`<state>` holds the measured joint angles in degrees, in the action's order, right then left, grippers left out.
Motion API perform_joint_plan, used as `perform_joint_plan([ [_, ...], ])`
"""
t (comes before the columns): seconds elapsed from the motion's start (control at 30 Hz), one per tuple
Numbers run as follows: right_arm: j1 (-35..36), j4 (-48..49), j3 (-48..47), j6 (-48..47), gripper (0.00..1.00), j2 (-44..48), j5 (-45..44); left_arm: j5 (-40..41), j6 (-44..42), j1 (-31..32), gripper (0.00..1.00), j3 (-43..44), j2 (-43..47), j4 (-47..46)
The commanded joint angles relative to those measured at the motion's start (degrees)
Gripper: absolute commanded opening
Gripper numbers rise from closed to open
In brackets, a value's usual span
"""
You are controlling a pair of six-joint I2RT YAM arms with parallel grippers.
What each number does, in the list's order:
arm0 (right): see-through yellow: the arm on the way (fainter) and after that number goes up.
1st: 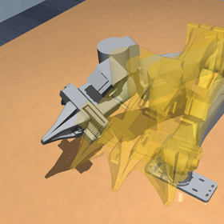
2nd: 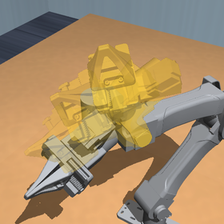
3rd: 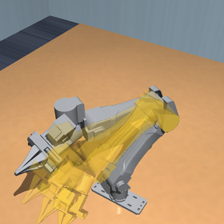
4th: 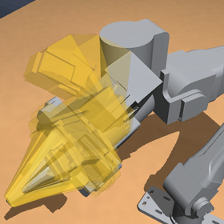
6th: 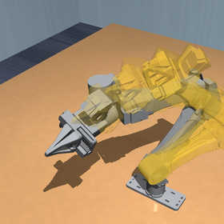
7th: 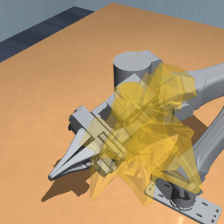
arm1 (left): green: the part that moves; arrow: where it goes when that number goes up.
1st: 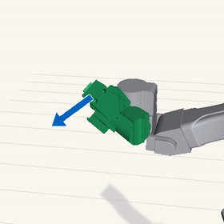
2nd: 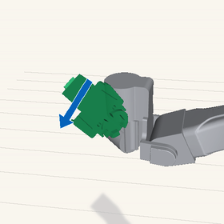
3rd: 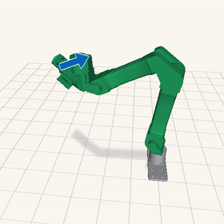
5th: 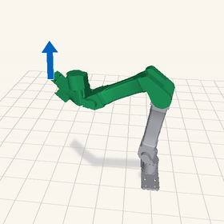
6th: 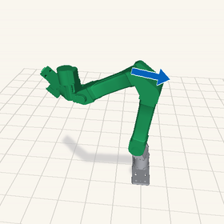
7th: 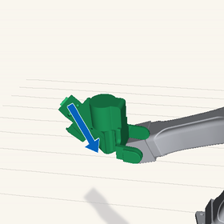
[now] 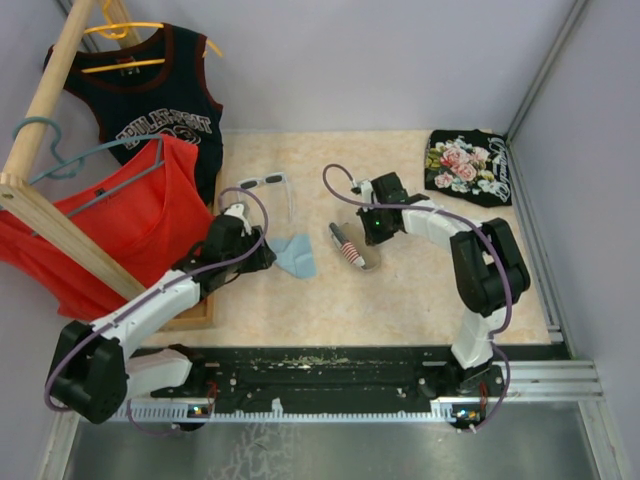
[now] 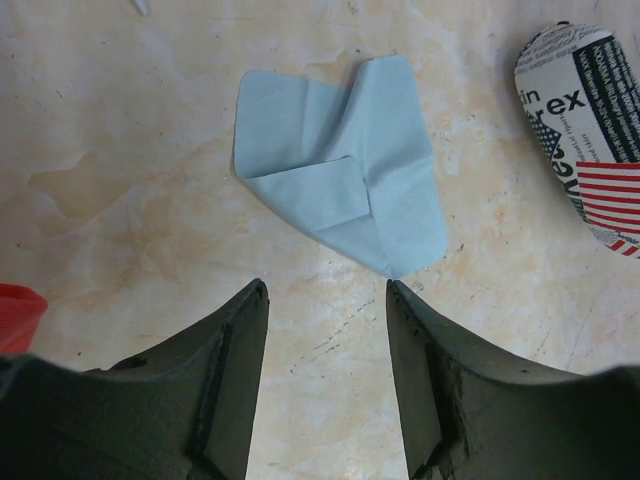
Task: Organize the sunglasses
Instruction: Adjust the sunglasses case at the center of the board.
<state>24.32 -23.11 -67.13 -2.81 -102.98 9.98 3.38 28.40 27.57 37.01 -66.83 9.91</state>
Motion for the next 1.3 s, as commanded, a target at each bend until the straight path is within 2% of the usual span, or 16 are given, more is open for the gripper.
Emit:
perform_joint_plan([
  [0.0, 0.8, 3.7, -0.9, -5.2, 0.0, 0.2, 3.3, -1.2, -0.8, -0.3, 0.57, -0.1, 2.1, 0.2],
  [0.23, 0.8, 4.9, -1.8, -15.7, 0.0, -0.6, 8.0, -2.3, -0.8, -0.3, 0.57, -0.5, 3.6, 0.6],
  [0.37, 0.8, 1.2, -6.2, -16.1, 0.0, -4.4, 8.3, -2.8, -0.9, -0.3, 0.57, -0.5, 3.8, 1.1],
  [0.53, 0.8, 3.7, -4.7, -15.7, 0.0, -3.9, 8.6, -3.3, -1.1, -0.3, 0.57, -0.8, 3.8, 1.1],
  [0.6, 0.8, 3.3, -4.8, -14.6, 0.04, -3.9, 7.7, -3.5, -1.4, -0.3, 0.57, -0.7, 3.8, 1.1],
  [0.73, 0.8, 3.9, -3.9, -9.6, 0.23, -3.7, 4.4, -4.4, -1.7, -0.3, 0.58, -0.5, 3.4, 0.7],
  [0.83, 0.8, 5.0, -2.3, -6.6, 0.32, -2.6, 4.5, -5.1, -1.5, -0.3, 0.57, -0.3, 2.7, 0.6],
  [1.0, 0.8, 7.6, 1.0, -3.9, 0.38, 0.8, 3.9, -5.7, -1.3, -0.3, 0.58, -0.3, 2.4, 0.4],
  [1.27, 0.8, 7.5, 1.7, -0.1, 0.41, 3.8, 4.1, -8.0, -1.5, -0.3, 0.58, 0.4, 1.3, -0.4],
])
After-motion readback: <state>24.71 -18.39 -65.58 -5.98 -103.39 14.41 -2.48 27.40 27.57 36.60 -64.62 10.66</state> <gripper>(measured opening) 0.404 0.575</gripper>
